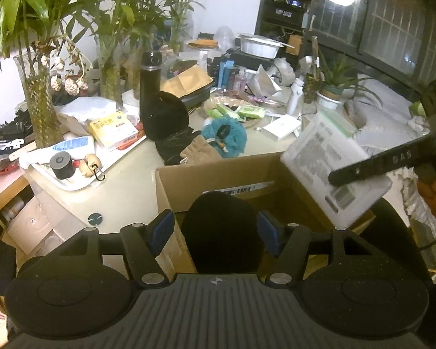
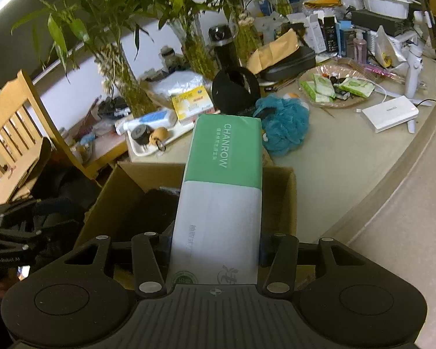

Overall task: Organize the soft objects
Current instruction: 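Carry the tissue pack with the right gripper and lower it into the cardboard box, then open the right gripper to release the tissue pack in the box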

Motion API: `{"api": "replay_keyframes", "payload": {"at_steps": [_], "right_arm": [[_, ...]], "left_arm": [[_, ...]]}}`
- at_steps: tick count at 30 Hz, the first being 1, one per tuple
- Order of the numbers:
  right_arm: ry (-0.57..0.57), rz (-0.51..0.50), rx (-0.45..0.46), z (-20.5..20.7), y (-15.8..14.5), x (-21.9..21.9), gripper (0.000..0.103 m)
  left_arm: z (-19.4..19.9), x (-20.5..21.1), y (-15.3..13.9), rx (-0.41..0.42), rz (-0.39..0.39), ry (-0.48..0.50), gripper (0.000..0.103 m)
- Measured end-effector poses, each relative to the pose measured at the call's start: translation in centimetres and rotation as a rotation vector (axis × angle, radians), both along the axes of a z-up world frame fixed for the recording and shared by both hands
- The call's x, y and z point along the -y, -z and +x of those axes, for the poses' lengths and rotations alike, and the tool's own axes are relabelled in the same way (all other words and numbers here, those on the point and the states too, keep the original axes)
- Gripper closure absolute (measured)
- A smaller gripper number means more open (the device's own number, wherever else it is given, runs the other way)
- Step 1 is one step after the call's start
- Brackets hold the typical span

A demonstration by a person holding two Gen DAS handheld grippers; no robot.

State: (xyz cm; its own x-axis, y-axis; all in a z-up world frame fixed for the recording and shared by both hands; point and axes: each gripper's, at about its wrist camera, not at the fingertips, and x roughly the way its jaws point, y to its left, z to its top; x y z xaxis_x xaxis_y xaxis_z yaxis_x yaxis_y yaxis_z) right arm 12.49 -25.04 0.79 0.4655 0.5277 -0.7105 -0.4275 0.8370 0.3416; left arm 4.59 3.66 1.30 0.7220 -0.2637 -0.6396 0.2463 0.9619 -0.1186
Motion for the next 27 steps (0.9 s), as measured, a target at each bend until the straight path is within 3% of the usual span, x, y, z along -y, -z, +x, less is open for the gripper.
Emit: {"api": "replay_keyframes", "payload": {"at_steps": [2, 6, 12, 27], "right_arm": [[-0.007, -0.021, -0.005, 0.2, 0.7, -0.5, 0.045], [-0.003, 0.004, 0.013, 0.0, 1.0, -0.4, 0.025], [-0.028, 0.014, 0.058, -0.4, 0.4, -0.5, 0.004], [-0.001, 0.034, 0.083, -0.6, 0.6, 0.6, 0.006]], "left_arm": [[0.1, 0.1, 0.0, -0.010, 0.007, -0.007, 0.041], [0.2, -0.2, -0.1, -0.012, 0.007, -0.024, 0.041], [0.4, -0.3, -0.2, -0.016, 0.022, -0.041, 0.041], [0.5, 0.0, -0.2, -0.025, 0.033, -0.046, 0.041]]}}
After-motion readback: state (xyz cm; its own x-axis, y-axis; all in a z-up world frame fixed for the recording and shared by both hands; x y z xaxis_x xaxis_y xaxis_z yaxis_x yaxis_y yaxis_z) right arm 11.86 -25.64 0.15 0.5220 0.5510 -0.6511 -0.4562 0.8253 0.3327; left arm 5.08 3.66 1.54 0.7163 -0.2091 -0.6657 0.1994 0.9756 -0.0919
